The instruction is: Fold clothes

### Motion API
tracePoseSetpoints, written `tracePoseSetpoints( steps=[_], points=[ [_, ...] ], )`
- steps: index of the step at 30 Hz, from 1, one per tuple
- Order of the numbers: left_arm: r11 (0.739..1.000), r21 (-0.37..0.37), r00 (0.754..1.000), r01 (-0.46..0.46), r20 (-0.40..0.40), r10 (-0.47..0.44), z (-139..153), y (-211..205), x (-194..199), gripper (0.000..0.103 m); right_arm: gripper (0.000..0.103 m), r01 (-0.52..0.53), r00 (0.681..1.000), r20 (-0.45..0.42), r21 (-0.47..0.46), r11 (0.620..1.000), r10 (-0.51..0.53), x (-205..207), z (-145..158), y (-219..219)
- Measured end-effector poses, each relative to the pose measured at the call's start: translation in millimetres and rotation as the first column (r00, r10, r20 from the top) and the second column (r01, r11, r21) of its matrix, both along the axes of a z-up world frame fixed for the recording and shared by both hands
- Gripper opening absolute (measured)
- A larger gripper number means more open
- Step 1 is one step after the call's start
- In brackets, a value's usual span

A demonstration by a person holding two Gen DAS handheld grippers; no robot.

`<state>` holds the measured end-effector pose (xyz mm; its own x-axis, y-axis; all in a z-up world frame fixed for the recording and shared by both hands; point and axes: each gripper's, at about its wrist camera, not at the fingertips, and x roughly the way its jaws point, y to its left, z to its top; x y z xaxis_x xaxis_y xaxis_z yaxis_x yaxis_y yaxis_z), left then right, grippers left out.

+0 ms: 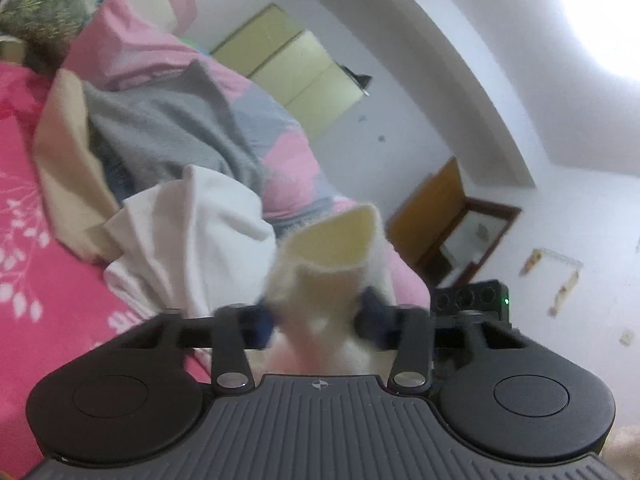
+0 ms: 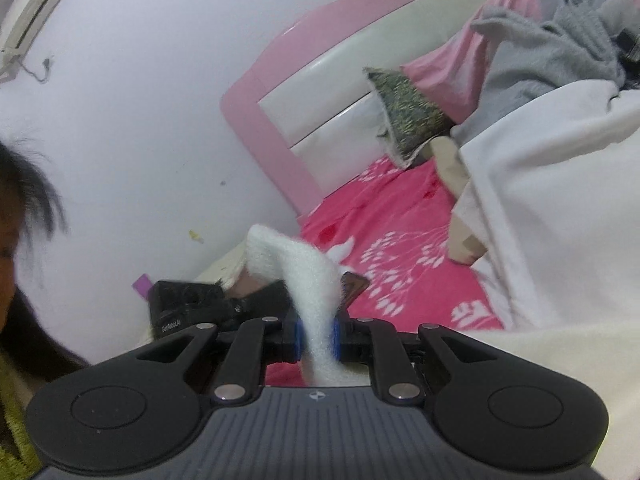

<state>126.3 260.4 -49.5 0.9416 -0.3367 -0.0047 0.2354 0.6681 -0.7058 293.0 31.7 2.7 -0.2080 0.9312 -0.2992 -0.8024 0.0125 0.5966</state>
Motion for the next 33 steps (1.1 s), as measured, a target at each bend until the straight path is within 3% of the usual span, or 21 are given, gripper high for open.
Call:
tracePoseSetpoints(
  steps=[1,3,5,6,8,10,12,15,19,22,25,29,32,33],
  points=[
    [0.999,-0.012,0.999,-0.037,-0.007,0.037,1,1,-5,0.008,0.019,0.013,1.0,0.007,-0.006,1.0,-0.013,-1,1,1],
    [0.994,-0.036,0.995,-0.101,-0.017,0.1,4,4,-14,0.006,0.04,0.064,0.997,0.033,-0.023,0.998,-0.063,-4,5,2],
    [0.986,-0.068,0.988,-0.154,-0.037,0.151,9,9,-24,0.006,0.07,0.138,0.988,0.065,-0.015,0.99,-0.137,-8,13,-6],
    [0.978,-0.097,0.982,-0.185,-0.052,0.181,11,14,-30,0.006,0.073,0.194,0.977,0.087,0.003,0.981,-0.193,-10,19,-15],
    [0.945,-0.176,0.96,-0.275,-0.109,0.259,11,28,-44,0.006,0.082,0.333,0.933,0.127,0.051,0.941,-0.337,-15,32,-42],
    [0.898,-0.242,0.926,-0.367,-0.189,0.327,5,41,-56,0.006,0.092,0.471,0.863,0.171,0.069,0.879,-0.476,-24,39,-70],
    [0.891,-0.194,0.905,-0.41,-0.206,0.372,8,45,-50,0.006,0.093,0.58,0.79,0.203,0.058,0.812,-0.579,-34,36,-98],
    [0.879,-0.107,0.873,-0.465,-0.217,0.436,16,49,-39,0.006,0.092,0.702,0.703,0.218,-0.062,0.709,-0.677,-45,14,-127],
    [0.847,0.011,0.825,-0.531,-0.223,0.52,25,55,-24,0.005,0.087,0.777,0.628,0.159,-0.166,0.607,-0.761,-68,-15,-163],
    [0.813,0.1,0.784,-0.573,-0.219,0.58,32,60,-13,0.005,0.087,0.809,0.586,0.103,-0.137,0.572,-0.804,-92,-21,-191],
    [0.784,0.24,0.757,-0.573,-0.212,0.618,41,67,19,0.005,0.087,0.826,0.559,0.073,-0.129,0.548,-0.826,-104,-27,-214],
    [0.76,0.404,0.673,-0.509,-0.364,0.644,13,74,54,0.006,0.087,0.845,0.522,0.033,-0.16,0.511,-0.852,-109,-44,-234],
    [0.751,0.445,0.635,-0.488,-0.41,0.655,2,77,54,0.012,0.087,0.856,0.493,-0.008,-0.173,0.487,-0.87,-110,-53,-248],
    [0.723,0.469,0.616,-0.507,-0.39,0.684,6,74,51,0.013,0.087,0.86,0.484,-0.023,-0.173,0.481,-0.875,-111,-54,-252]
  ],
)
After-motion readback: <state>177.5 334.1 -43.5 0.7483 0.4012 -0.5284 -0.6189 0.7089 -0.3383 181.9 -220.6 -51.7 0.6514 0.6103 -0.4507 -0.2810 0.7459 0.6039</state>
